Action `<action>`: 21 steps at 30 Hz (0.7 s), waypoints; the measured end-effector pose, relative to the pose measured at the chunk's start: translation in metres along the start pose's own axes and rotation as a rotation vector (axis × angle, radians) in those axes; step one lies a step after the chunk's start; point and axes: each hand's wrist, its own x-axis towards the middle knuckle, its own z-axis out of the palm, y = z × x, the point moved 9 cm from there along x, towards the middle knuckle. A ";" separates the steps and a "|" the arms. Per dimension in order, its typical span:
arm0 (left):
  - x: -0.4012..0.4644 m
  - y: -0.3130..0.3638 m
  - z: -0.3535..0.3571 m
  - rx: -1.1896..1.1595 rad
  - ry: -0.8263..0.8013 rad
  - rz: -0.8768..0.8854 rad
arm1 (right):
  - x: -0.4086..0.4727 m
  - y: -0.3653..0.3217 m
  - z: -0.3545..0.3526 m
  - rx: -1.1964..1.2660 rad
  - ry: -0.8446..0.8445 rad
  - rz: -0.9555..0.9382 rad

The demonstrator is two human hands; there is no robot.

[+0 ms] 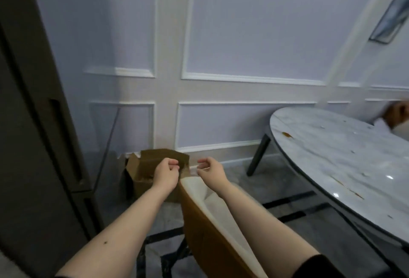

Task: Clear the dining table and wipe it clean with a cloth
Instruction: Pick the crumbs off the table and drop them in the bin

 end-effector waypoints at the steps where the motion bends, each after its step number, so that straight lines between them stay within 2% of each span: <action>1: 0.007 0.008 0.021 -0.002 -0.053 0.014 | 0.003 0.010 -0.018 0.003 0.039 0.035; 8: 0.027 0.046 0.140 0.029 -0.332 0.095 | 0.004 0.072 -0.111 0.010 0.287 0.207; 14: 0.044 0.054 0.215 0.038 -0.446 0.115 | 0.005 0.108 -0.149 0.048 0.399 0.306; 21: 0.079 0.069 0.294 0.074 -0.556 0.138 | 0.057 0.145 -0.191 0.049 0.493 0.344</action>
